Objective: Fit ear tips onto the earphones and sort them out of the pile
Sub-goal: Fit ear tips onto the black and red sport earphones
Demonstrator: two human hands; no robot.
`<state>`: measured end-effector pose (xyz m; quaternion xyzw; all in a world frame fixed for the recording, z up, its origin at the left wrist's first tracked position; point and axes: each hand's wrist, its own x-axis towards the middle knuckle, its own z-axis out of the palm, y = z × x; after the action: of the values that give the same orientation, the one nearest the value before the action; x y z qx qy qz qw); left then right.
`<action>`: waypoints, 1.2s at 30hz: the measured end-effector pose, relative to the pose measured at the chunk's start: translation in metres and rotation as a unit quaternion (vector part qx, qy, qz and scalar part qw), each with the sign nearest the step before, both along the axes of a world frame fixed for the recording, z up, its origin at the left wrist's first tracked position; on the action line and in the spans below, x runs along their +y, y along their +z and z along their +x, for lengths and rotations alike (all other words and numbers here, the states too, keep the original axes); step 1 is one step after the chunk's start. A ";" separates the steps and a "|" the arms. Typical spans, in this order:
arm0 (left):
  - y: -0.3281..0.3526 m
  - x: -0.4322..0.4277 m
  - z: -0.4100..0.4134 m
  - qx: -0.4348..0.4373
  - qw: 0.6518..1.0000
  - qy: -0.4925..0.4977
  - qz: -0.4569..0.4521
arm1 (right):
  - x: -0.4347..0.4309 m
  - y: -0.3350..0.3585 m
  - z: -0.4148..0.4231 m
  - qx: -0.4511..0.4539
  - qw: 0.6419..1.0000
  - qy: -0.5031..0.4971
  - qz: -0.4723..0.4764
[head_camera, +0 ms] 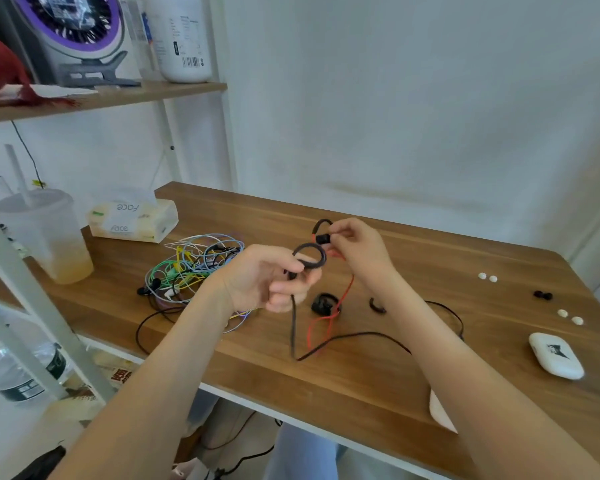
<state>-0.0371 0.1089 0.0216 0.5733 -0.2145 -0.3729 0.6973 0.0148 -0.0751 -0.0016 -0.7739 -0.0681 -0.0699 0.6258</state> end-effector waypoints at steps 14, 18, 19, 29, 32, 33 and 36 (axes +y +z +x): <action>-0.007 -0.016 0.003 -0.089 0.979 0.060 0.171 | -0.032 -0.014 -0.002 0.031 0.984 0.025 -0.171; -0.013 -0.019 0.007 -0.077 0.962 0.076 0.251 | -0.041 -0.018 -0.007 0.062 0.969 0.066 -0.232; -0.015 -0.022 0.009 -0.078 0.948 0.091 0.295 | -0.044 -0.019 -0.009 0.072 0.963 0.080 -0.246; -0.020 -0.043 0.011 -0.205 0.713 0.078 0.666 | -0.049 -0.036 -0.013 0.056 0.933 0.074 -0.347; -0.018 -0.045 0.009 -0.225 0.690 0.100 0.681 | -0.048 -0.038 -0.012 0.047 0.939 0.051 -0.337; -0.020 -0.045 0.010 -0.239 0.695 0.109 0.670 | -0.049 -0.038 -0.011 0.046 0.943 0.041 -0.326; -0.025 -0.050 0.012 -0.329 0.742 0.134 0.569 | -0.051 -0.036 -0.012 0.048 0.957 0.016 -0.287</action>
<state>-0.0253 0.0592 -0.0038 0.9733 -0.1000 -0.1166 0.1704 0.0031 -0.1264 -0.0376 -0.9222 -0.0675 -0.0006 0.3807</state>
